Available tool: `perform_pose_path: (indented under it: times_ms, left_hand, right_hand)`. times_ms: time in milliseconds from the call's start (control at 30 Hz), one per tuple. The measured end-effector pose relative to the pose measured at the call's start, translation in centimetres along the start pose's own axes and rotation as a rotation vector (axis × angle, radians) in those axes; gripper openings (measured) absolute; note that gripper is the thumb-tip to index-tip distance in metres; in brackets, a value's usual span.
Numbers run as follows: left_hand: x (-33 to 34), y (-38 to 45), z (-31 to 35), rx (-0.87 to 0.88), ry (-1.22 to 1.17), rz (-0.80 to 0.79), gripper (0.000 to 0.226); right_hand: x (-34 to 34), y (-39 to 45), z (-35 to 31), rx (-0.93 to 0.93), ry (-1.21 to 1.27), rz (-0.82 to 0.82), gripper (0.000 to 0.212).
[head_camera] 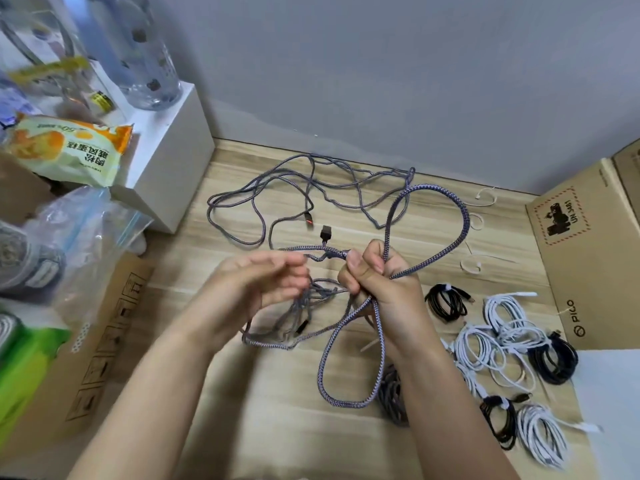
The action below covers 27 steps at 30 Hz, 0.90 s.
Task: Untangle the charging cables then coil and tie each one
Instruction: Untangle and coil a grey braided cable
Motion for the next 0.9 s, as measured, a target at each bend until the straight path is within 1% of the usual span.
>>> perform_pose_path:
  times_ms: [67,100,133,167,200,233,267,300,333,367,467,500,600,667,767,833,900]
  left_hand:
    - [-2.0,0.3,1.3,0.102,-0.201,0.124,0.013]
    - [-3.5,0.5,1.7,0.152,-0.195,0.211,0.017]
    - [-4.8,0.6,2.0,0.194,-0.083,0.289,0.023]
    - [-5.7,0.6,2.4,0.215,0.126,0.323,0.033]
    - [-5.7,1.1,2.6,0.212,0.379,0.282,0.045]
    - [-5.1,1.9,1.8,0.166,0.609,0.157,0.052]
    - [-4.3,2.8,0.5,0.108,0.775,-0.001,0.048]
    - [-3.8,3.5,-1.0,0.054,0.863,-0.116,0.034]
    - [-4.0,4.1,-2.2,0.012,0.887,-0.164,0.018]
    - [-4.5,4.5,-2.9,-0.027,0.897,-0.147,0.006]
    - [-7.4,5.8,-2.8,-0.034,0.952,0.045,0.012]
    - [-8.0,6.0,-2.1,-0.020,1.013,0.094,0.016]
    - [-8.3,7.0,0.3,0.061,1.289,0.140,0.033]
    - [-8.2,7.4,1.7,0.098,1.362,0.145,0.034]
    - [-7.6,7.1,4.2,0.194,1.338,0.172,0.026]
    - [-6.4,6.4,6.3,0.301,1.313,0.213,0.028]
    - [-4.6,5.3,8.4,0.406,1.364,0.284,0.039]
  right_hand:
    - [0.0,-0.2,-0.5,-0.015,-0.001,-0.009,0.043]
    - [0.1,-0.2,-0.8,-0.019,-0.011,-0.015,0.042]
    - [0.2,-0.1,-1.2,-0.027,-0.027,-0.027,0.039]
    - [0.4,0.0,-1.5,-0.040,-0.045,-0.041,0.037]
    - [0.6,0.2,-1.9,-0.056,-0.062,-0.058,0.036]
    - [0.7,0.4,-2.3,-0.071,-0.074,-0.077,0.035]
    - [1.1,0.7,-2.8,-0.081,-0.079,-0.099,0.036]
    - [1.3,1.0,-3.2,-0.091,-0.072,-0.118,0.039]
    - [1.5,1.3,-3.6,-0.104,-0.047,-0.132,0.043]
    - [1.6,1.5,-4.1,-0.126,-0.007,-0.140,0.046]
    - [1.0,1.5,-5.7,-0.231,0.116,-0.147,0.036]
    - [0.7,1.3,-5.9,-0.260,0.141,-0.142,0.036]
    - [-0.1,0.5,-6.1,-0.331,0.144,-0.121,0.034]
    - [-0.5,0.0,-6.2,-0.348,0.107,-0.052,0.036]
    - [-2.6,-0.8,-6.0,-0.330,0.057,0.163,0.044]
    - [-4.4,-1.2,-6.0,-0.280,-0.144,0.319,0.049]
    - [-5.0,-0.9,-5.5,-0.210,-0.343,0.384,0.052]
Point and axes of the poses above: each hand's wrist, its own y-axis towards the middle knuckle, its own x-axis out of the palm, z = x × y, the point moved 8 cm from there along y, towards the middle knuckle, and after that the axes turned 14 degrees about -z, right-handed, at the moved point
